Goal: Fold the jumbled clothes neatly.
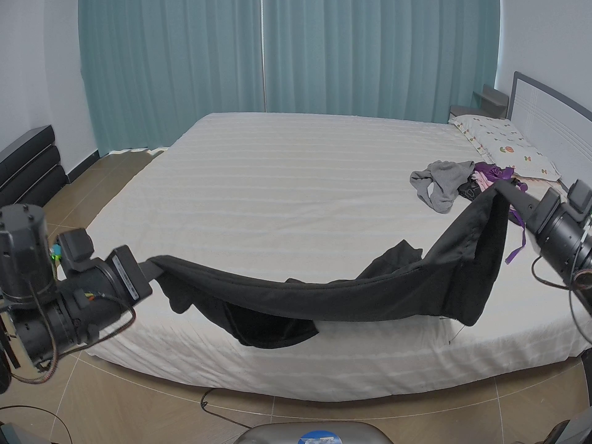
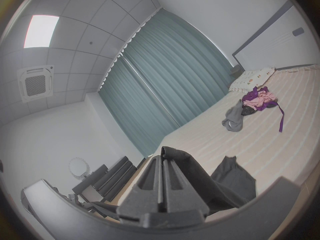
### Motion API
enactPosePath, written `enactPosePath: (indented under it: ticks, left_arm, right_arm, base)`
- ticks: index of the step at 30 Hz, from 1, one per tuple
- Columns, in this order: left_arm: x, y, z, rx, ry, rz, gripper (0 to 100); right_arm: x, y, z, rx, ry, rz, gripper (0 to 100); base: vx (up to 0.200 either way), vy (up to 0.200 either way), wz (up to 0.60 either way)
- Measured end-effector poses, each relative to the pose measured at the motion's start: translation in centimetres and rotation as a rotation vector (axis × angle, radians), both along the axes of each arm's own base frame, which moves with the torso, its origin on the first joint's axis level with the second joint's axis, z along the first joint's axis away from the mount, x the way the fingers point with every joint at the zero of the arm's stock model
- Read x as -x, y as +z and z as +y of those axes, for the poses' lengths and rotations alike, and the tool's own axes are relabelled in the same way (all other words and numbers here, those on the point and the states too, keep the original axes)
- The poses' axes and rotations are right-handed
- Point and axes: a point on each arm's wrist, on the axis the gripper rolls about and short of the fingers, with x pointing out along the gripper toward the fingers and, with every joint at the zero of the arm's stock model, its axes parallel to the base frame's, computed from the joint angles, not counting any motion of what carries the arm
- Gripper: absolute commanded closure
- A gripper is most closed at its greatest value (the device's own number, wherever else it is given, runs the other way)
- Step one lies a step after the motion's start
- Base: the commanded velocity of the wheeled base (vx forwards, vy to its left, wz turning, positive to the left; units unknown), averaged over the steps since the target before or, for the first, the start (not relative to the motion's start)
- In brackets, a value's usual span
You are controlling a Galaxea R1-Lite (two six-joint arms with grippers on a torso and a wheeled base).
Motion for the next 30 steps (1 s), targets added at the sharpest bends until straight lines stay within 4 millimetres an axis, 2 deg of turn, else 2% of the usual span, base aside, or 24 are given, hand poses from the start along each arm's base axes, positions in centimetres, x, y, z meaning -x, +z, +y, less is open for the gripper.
enactPosePath:
  ticks: [2,6,9,12,16,23,30]
  left_arm:
    - [0.3,1.2,0.3,0.017,0.002,-0.036,100]
    - [0.3,3.8,0.7,0.053,0.02,-0.103,100]
    - [-0.3,5.9,0.8,0.076,0.042,-0.149,100]
    - [-1.7,7.2,0.7,0.083,0.068,-0.167,100]
    - [-4.4,7.7,0.1,0.076,0.095,-0.157,100]
    - [-10.1,8.0,-1.2,0.069,0.135,-0.143,100]
    - [-15.3,6.8,-2.0,0.056,0.163,-0.118,100]
  right_arm:
    - [0.5,1.5,-0.3,-0.014,0.002,-0.033,100]
    - [1.2,5.9,-0.6,-0.059,0.005,-0.137,100]
    - [1.4,8.8,-0.7,-0.085,0.008,-0.198,100]
    - [0.8,10.5,-0.6,-0.095,0.004,-0.225,100]
    - [-1.7,10.6,-0.1,-0.081,-0.023,-0.198,100]
    - [-7.3,9.3,0.6,-0.073,-0.081,-0.183,100]
    - [-11.8,7.5,1.0,-0.06,-0.12,-0.167,100]
  base:
    - [0.0,0.0,0.0]
    - [0.0,0.0,0.0]
    - [0.0,0.0,0.0]
    - [0.067,0.0,0.0]
    - [0.2,0.0,0.0]
    - [0.2,0.0,0.0]
    - [0.2,0.0,0.0]
